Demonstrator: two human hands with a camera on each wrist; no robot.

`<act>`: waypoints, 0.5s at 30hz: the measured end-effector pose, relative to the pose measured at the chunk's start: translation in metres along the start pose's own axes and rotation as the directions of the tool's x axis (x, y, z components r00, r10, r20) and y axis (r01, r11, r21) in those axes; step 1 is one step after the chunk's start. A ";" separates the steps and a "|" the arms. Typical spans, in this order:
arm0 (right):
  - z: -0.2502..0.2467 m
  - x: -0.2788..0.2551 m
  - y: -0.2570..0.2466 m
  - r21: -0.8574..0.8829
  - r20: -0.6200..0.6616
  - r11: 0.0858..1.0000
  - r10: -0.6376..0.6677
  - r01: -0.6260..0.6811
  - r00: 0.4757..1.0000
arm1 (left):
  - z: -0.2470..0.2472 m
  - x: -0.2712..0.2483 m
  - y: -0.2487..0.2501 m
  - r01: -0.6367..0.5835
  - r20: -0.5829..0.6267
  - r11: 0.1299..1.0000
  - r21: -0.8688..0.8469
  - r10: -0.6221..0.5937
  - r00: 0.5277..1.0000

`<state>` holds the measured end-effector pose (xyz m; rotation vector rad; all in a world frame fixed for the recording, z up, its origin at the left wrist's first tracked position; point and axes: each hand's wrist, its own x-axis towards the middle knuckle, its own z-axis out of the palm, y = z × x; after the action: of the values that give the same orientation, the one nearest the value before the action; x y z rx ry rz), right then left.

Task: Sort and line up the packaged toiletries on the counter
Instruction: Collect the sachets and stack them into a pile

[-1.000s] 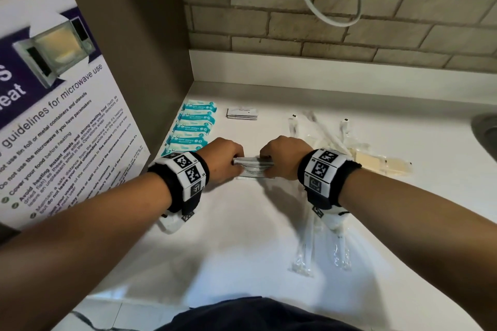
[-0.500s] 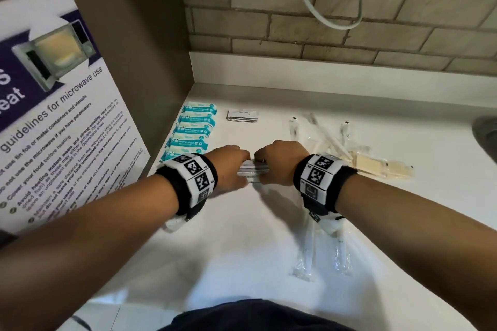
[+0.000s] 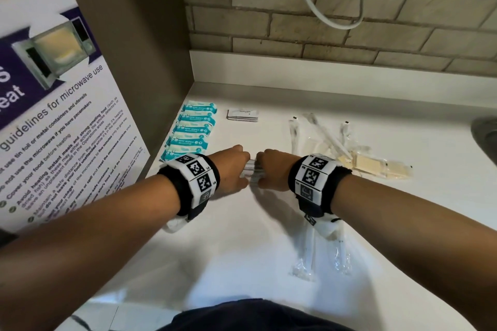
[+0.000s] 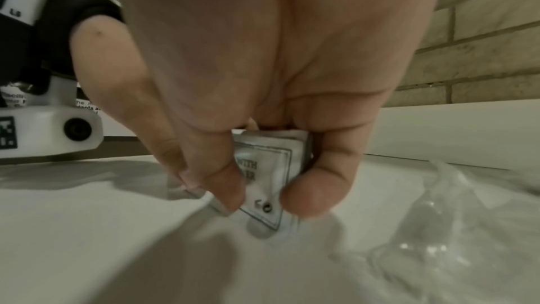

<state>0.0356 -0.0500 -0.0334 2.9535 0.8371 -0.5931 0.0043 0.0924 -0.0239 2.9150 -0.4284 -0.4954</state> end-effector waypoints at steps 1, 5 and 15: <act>0.000 0.000 0.001 -0.012 0.011 1.000 0.002 -0.002 1.000 | -0.001 0.000 -0.001 -0.001 0.018 1.000 -0.009 0.001 1.000; -0.009 -0.003 0.004 0.034 0.024 0.999 0.018 -0.019 1.000 | -0.009 0.000 -0.007 0.017 0.066 0.994 -0.112 -0.009 0.998; -0.035 0.022 0.029 0.591 0.106 0.783 0.164 -0.194 0.981 | -0.026 0.018 -0.036 0.204 0.068 0.826 -0.525 -0.198 0.978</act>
<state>0.0797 -0.0598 -0.0114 3.4937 0.3937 -1.0916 0.0389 0.1238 -0.0124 2.4210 0.0285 -0.5529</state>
